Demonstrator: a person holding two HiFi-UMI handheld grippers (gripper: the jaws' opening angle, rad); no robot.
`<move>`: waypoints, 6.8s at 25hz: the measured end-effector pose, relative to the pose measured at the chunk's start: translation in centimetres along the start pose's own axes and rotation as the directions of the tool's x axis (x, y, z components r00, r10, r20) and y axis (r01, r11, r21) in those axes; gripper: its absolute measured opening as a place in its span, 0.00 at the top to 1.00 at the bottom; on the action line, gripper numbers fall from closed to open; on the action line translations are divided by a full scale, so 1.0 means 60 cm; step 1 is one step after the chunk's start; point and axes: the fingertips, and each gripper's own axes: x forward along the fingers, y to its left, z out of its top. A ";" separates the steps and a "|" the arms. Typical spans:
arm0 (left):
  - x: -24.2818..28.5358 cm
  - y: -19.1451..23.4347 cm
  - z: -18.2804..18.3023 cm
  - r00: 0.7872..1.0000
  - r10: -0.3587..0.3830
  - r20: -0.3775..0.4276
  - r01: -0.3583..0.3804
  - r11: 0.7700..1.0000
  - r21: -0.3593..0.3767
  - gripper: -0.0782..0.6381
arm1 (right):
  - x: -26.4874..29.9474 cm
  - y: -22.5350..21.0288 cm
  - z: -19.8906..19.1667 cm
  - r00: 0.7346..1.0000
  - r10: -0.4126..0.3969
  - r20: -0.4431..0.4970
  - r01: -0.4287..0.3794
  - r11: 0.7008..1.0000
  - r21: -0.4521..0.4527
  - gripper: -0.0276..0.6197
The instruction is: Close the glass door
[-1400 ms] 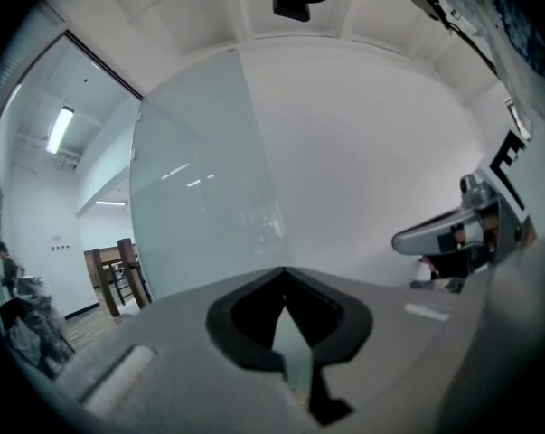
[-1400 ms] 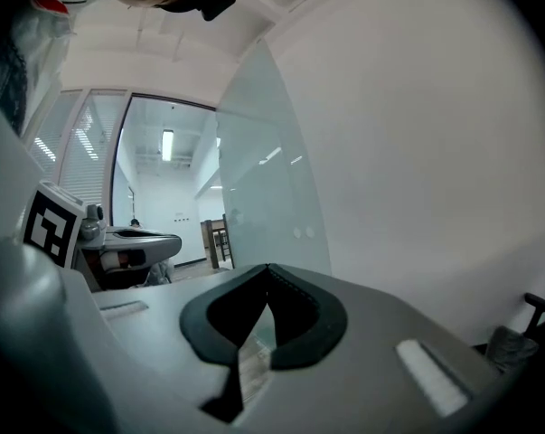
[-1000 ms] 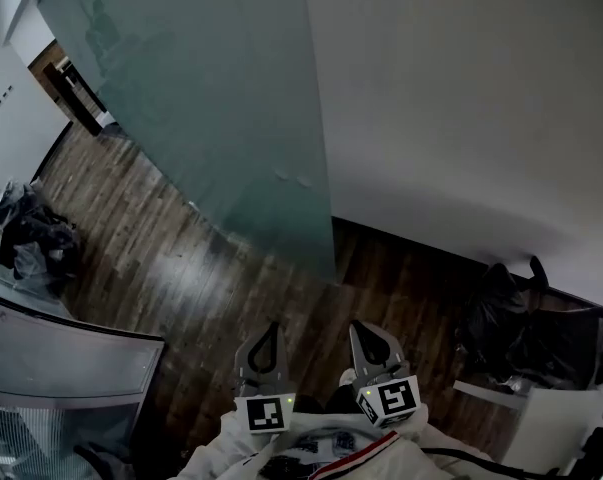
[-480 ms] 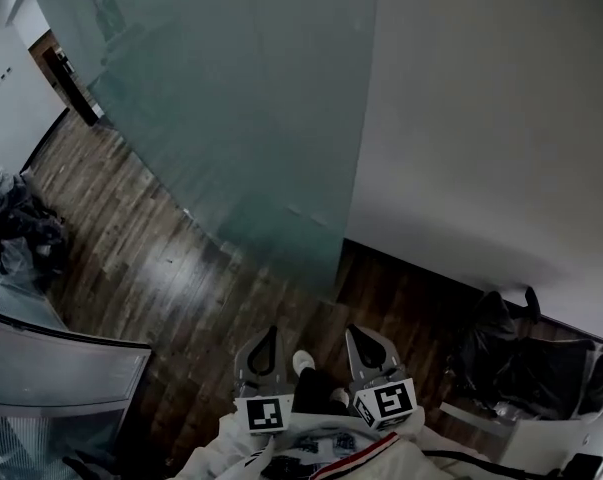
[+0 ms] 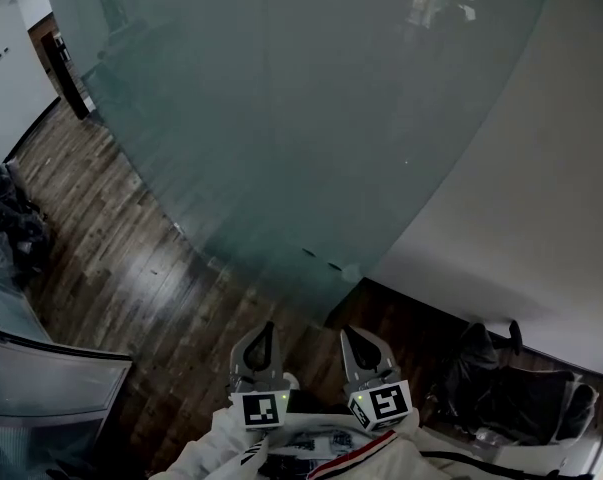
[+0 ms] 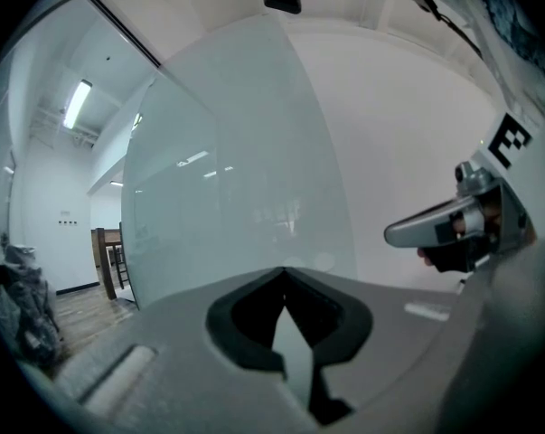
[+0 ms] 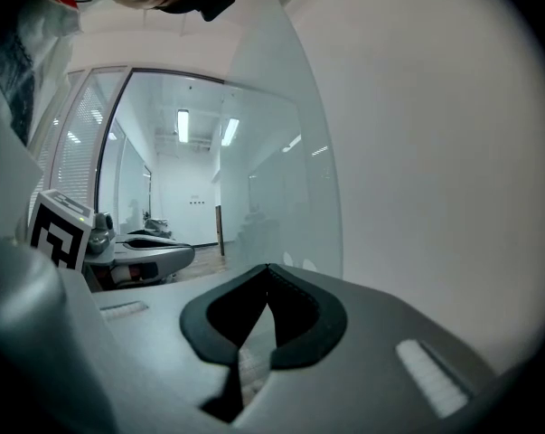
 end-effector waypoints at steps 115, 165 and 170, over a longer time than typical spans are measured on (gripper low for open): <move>0.085 -0.026 0.077 0.738 0.659 -0.149 -0.662 0.749 0.031 0.89 | 0.278 -0.069 -0.058 0.452 0.862 -0.229 -0.892 0.432 -0.133 0.65; -0.265 0.050 -0.018 0.334 0.907 -0.256 -0.938 0.347 0.008 0.89 | 0.135 0.299 -0.094 0.114 0.939 -0.326 -0.989 0.076 -0.126 0.76; -0.311 0.092 -0.033 0.327 0.905 -0.272 -0.942 0.335 -0.021 0.89 | 0.133 0.349 -0.108 0.113 0.935 -0.337 -0.989 0.074 -0.126 0.75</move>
